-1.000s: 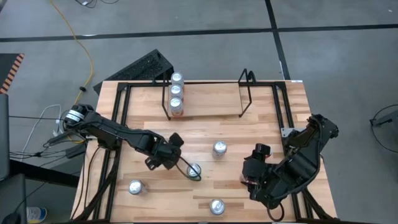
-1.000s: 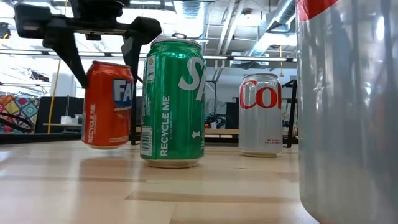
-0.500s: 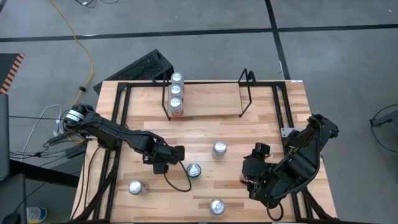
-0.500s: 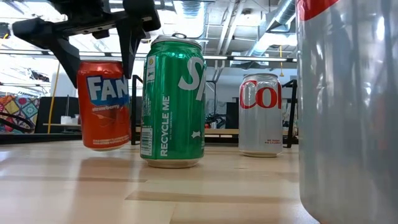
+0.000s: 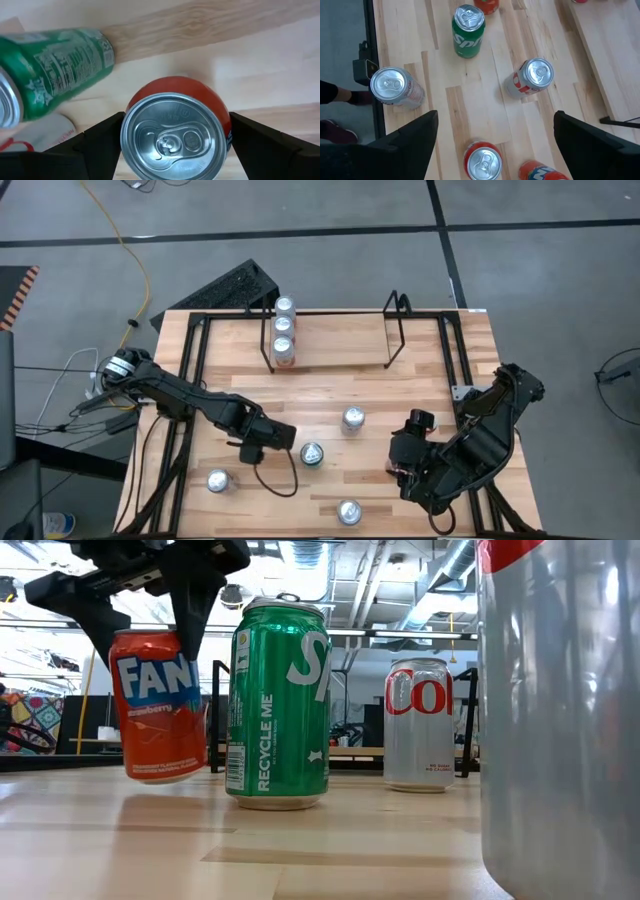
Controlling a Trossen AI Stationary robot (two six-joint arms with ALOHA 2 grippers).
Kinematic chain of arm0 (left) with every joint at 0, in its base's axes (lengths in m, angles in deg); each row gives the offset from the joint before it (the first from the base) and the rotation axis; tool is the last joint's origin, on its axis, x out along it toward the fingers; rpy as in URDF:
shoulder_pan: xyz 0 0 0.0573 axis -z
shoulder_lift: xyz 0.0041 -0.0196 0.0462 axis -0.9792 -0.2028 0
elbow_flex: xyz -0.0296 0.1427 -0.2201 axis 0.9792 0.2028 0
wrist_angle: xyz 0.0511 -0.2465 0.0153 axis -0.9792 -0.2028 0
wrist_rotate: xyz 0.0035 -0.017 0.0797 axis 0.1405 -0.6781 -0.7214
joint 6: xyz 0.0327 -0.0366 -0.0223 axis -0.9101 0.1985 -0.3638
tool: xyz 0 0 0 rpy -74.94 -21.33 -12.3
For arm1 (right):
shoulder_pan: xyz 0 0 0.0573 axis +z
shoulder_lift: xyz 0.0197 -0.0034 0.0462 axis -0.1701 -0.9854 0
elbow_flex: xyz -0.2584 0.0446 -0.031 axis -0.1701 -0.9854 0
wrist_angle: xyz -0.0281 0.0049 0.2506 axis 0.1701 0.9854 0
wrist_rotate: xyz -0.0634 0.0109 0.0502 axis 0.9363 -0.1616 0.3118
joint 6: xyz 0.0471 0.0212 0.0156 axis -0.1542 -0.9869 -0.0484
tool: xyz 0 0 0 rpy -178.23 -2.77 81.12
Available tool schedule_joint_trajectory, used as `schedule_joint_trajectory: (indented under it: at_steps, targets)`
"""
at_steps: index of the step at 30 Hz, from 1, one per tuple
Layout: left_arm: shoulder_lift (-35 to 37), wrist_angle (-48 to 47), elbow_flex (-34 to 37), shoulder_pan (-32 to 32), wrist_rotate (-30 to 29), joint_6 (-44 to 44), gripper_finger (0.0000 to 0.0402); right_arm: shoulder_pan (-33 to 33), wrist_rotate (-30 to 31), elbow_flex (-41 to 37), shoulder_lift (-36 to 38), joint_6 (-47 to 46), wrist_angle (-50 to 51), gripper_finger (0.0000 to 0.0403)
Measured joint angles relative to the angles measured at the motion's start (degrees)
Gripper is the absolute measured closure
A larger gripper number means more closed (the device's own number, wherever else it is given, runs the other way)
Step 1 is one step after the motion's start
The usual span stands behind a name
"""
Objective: Place canned beverage on shelf
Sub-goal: Put the top left red soda can on the shelf
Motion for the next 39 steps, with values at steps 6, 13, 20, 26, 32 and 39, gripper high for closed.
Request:
schedule_joint_trajectory:
  at_steps: [6,13,20,26,32,39]
  targets:
    - [0.0,0.0,0.0,-0.4,-0.1,9.9,0.0083,0.0,0.0,0.0,0.0,0.1,0.0,0.0033]
    - [0.0,0.5,0.0,-0.4,-0.5,4.1,0.0083,0.0,0.1,0.0,0.0,0.1,0.0,0.0033]
    - [0.0,1.9,0.0,-0.4,-0.2,9.4,0.0083,-0.5,0.1,0.0,0.0,0.1,0.0,0.0033]
    - [0.0,1.7,0.0,-0.5,-0.5,13.8,0.0083,-0.4,0.1,0.0,0.0,-0.4,-0.1,0.0033]
    - [0.0,1.7,0.0,-0.5,-0.2,20.8,0.0083,-0.4,0.3,0.0,0.0,-0.5,-0.7,0.0033]
    - [0.0,1.7,0.0,-0.5,-0.2,27.1,0.0083,0.4,2.2,0.0,0.0,1.4,-1.8,0.0033]
